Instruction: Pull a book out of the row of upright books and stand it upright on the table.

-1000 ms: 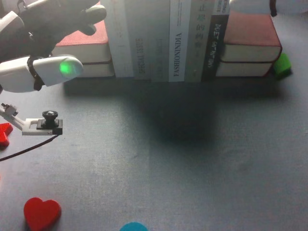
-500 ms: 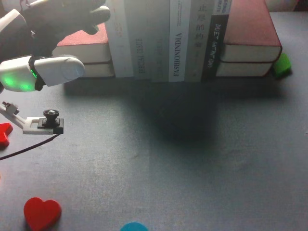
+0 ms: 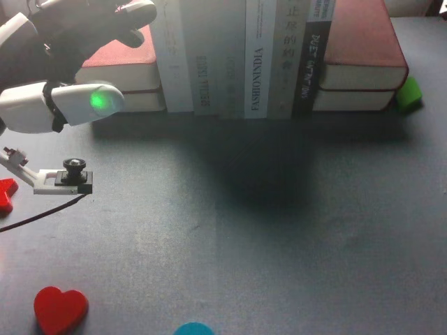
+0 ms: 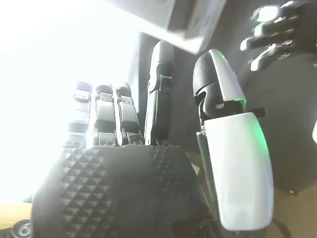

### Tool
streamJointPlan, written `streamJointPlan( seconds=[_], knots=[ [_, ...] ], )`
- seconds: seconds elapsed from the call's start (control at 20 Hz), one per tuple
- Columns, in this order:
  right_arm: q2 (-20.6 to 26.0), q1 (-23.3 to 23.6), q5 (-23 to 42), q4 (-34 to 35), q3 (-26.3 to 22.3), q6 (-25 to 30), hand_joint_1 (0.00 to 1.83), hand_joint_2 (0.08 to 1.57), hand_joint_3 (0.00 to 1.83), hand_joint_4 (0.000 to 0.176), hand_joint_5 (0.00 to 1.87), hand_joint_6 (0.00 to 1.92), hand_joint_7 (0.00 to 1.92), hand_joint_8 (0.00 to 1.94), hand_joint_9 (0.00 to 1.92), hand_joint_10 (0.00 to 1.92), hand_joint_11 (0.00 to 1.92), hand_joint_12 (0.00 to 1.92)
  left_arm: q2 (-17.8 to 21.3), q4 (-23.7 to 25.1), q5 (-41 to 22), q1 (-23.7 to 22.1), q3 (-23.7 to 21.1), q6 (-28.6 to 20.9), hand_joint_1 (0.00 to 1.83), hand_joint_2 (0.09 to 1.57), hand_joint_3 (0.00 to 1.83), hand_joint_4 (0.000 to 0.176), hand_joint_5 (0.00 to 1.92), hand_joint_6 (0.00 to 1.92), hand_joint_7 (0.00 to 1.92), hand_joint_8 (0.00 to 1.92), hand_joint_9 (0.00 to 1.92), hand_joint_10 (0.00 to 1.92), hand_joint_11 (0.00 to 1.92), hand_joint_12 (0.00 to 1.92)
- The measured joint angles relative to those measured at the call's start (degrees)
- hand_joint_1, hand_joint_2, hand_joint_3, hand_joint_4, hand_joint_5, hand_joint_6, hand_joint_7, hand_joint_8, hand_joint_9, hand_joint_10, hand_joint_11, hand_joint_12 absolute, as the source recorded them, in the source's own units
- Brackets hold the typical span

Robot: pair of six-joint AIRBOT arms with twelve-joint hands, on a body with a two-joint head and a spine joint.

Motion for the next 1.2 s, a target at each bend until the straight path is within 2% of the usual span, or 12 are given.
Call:
streamJointPlan(
  seconds=[0.05, 0.15, 0.2, 0.25, 0.35, 0.6, 0.7, 0.75, 0.85, 0.9, 0.95, 1.2],
  knots=[
    [-0.33, 0.00, -0.44, -0.20, 0.13, 0.00, 0.75, 1.20, 0.00, 0.069, 0.74, 0.00, 0.00, 0.00, 0.00, 0.00, 0.00, 0.00, 0.02, 0.02, -0.09, -0.02, 0.00, -0.02, 1.05, 0.91, 0.00, 0.083, 0.49, 0.01, 0.24, 0.00, 0.41, 0.00, 0.00, 1.42],
    [-0.81, 0.00, -1.11, -0.31, 0.35, -0.02, 0.76, 1.19, 0.00, 0.045, 0.72, 0.00, 0.00, 0.00, 0.00, 0.00, 0.00, 0.00, -0.09, 0.11, -0.13, -0.22, -0.02, 0.00, 1.06, 0.91, 0.00, 0.074, 0.49, 0.01, 0.24, 0.00, 0.41, 0.00, 0.00, 1.43],
    [-1.38, 0.09, -1.16, -0.28, 0.90, -0.02, 0.78, 1.19, 0.00, 0.067, 0.75, 0.01, 0.00, 0.00, 0.00, 0.00, 0.00, 0.00, -0.17, 0.13, -0.13, -0.31, -0.04, -0.02, 1.07, 0.90, 0.00, 0.078, 0.48, 0.00, 0.25, 0.00, 0.42, 0.01, 0.00, 1.42],
    [-1.68, 0.26, -1.40, -0.42, 1.11, -0.04, 0.78, 1.19, 0.00, 0.067, 0.75, 0.01, 0.00, 0.00, 0.00, 0.00, 0.00, 0.00, -0.22, 0.22, -0.22, -0.37, -0.07, -0.02, 1.07, 0.90, 0.00, 0.078, 0.48, 0.00, 0.25, 0.00, 0.42, 0.01, 0.00, 1.42],
    [-2.49, 0.35, -1.53, -0.68, 1.81, -0.02, 0.79, 1.19, 0.00, 0.040, 0.71, 0.00, 0.00, 0.00, 0.00, 0.00, 0.00, 0.00, -0.22, 0.39, -0.24, -0.44, -0.07, 0.00, 1.06, 0.91, 0.00, 0.087, 0.47, 0.00, 0.24, 0.00, 0.42, 0.00, 0.00, 1.38],
    [-2.78, 0.66, -1.97, -0.94, 2.25, -0.04, 0.81, 1.18, 0.00, 0.041, 0.66, 0.00, 0.00, 0.00, 0.00, 0.00, 0.00, 0.00, -0.22, 0.70, -0.28, -0.96, -0.09, 0.00, 1.08, 0.87, 0.00, 0.081, 0.52, 0.02, 0.29, 0.02, 0.45, 0.02, 0.00, 1.38],
    [-3.39, 0.68, -2.60, -1.03, 2.93, -0.04, 0.87, 1.17, 0.00, 0.000, 0.67, 0.01, 0.00, 0.00, 0.00, 0.00, 0.00, 0.00, -0.22, 0.83, -0.35, -1.05, -0.31, -0.02, 1.07, 0.88, 0.00, 0.075, 0.51, 0.01, 0.31, 0.01, 0.47, 0.02, 0.00, 1.36],
    [-3.74, 0.68, -2.93, -1.09, 3.17, -0.02, 0.89, 1.17, 0.00, 0.000, 0.67, 0.01, 0.00, 0.00, 0.00, 0.00, 0.00, 0.00, -0.22, 1.22, -0.33, -1.16, -0.31, -0.02, 1.07, 0.89, 0.00, 0.065, 0.51, 0.01, 0.33, 0.01, 0.47, 0.02, 0.00, 1.33],
    [-4.31, 0.70, -3.13, -1.05, 3.74, 0.02, 0.85, 1.18, 0.00, 0.069, 0.66, 0.01, 0.00, 0.00, 0.00, 0.00, 0.00, 0.00, -0.22, 1.25, -0.35, -1.29, -0.42, -0.02, 1.06, 0.89, 0.00, 0.071, 0.48, 0.00, 0.30, 0.00, 0.45, 0.00, 0.00, 1.29],
    [-4.57, 0.70, -3.17, -1.03, 3.93, 0.02, 0.90, 1.17, 0.00, 0.073, 0.70, 0.02, 0.00, 0.00, 0.00, 0.00, 0.00, 0.00, -0.22, 1.25, -0.35, -1.31, -0.42, -0.02, 1.05, 0.89, 0.00, 0.064, 0.46, 0.00, 0.29, 0.00, 0.44, 0.00, 0.00, 1.30],
    [-4.81, 0.70, -3.19, -1.05, 4.09, 0.02, 0.91, 1.16, 0.00, 0.097, 0.72, 0.03, 0.00, 0.00, 0.00, 0.00, 0.00, 0.00, -0.22, 1.36, -0.35, -1.38, -0.42, 0.00, 1.04, 0.90, 0.00, 0.057, 0.45, 0.00, 0.28, 0.00, 0.43, 0.00, 0.00, 1.29],
    [-6.08, 0.70, -2.99, -0.76, 5.11, 0.11, 0.90, 1.17, 0.00, 0.102, 0.73, 0.02, 0.00, 0.00, 0.00, 0.00, 0.00, 0.00, 0.07, 1.68, -0.33, -1.51, -0.42, 0.00, 1.04, 0.91, 0.01, 0.063, 0.45, 0.01, 0.27, 0.00, 0.46, 0.01, 0.00, 1.28]
  ],
)
